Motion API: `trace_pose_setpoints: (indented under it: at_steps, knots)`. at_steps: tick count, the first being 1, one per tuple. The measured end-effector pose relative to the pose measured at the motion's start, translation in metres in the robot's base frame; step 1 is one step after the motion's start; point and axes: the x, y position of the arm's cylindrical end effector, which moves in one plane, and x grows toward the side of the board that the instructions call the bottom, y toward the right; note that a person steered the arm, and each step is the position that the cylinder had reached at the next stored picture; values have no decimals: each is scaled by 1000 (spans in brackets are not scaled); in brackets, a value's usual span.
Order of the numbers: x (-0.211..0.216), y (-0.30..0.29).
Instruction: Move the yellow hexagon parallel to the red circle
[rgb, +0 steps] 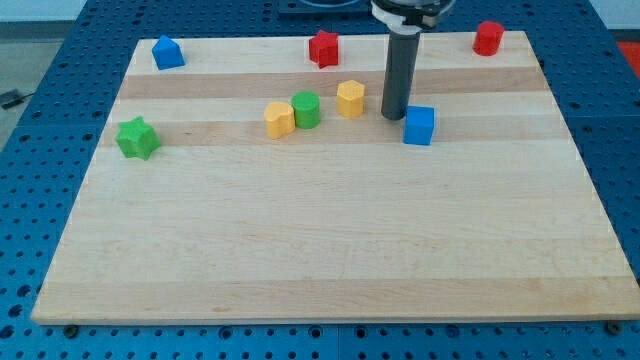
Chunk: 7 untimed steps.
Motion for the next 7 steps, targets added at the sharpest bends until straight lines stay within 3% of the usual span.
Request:
trace_pose_setpoints:
  at_steps: [1,3,5,7]
  knots:
    - [-37,-12]
    - [-38,-74]
    - [45,-76]
    - [60,-83]
